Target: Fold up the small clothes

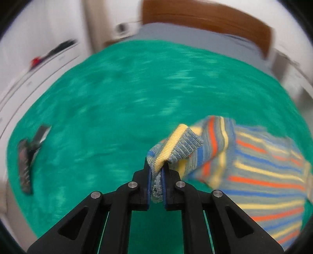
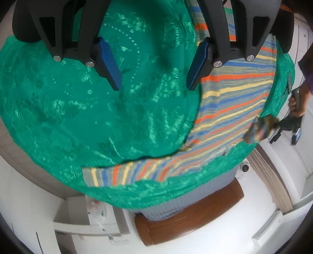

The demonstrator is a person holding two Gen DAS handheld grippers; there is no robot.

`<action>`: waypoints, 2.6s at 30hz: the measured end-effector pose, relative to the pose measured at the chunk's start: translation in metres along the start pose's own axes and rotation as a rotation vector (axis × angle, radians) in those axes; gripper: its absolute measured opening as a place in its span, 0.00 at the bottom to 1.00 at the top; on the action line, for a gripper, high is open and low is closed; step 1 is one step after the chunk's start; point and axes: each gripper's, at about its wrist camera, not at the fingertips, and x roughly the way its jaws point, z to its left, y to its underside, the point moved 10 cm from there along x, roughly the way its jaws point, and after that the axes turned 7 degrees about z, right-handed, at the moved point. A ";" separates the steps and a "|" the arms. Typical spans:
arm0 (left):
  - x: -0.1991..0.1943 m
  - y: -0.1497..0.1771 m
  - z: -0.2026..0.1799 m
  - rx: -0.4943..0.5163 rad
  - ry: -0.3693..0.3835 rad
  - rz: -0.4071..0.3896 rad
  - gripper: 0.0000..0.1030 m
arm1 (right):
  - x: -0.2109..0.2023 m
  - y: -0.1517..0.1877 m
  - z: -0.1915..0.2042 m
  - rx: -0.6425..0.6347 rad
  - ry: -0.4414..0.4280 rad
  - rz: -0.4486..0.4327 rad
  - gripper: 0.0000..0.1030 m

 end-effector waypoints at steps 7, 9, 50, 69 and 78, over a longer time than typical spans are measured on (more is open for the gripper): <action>0.050 0.030 0.057 -0.164 -0.042 0.123 0.06 | 0.006 0.000 -0.006 0.031 0.020 0.016 0.66; 0.053 0.029 0.063 -0.196 -0.036 0.134 0.06 | 0.008 0.001 -0.008 0.035 0.031 0.021 0.66; 0.040 0.082 0.101 -0.237 0.077 0.174 0.69 | 0.014 -0.003 -0.025 0.101 0.078 0.001 0.66; 0.014 0.185 -0.009 0.109 0.132 -0.022 0.99 | 0.046 -0.024 -0.026 -0.001 0.187 -0.022 0.70; 0.012 0.194 -0.011 0.137 0.091 -0.059 1.00 | 0.054 -0.019 -0.023 -0.022 0.200 -0.035 0.79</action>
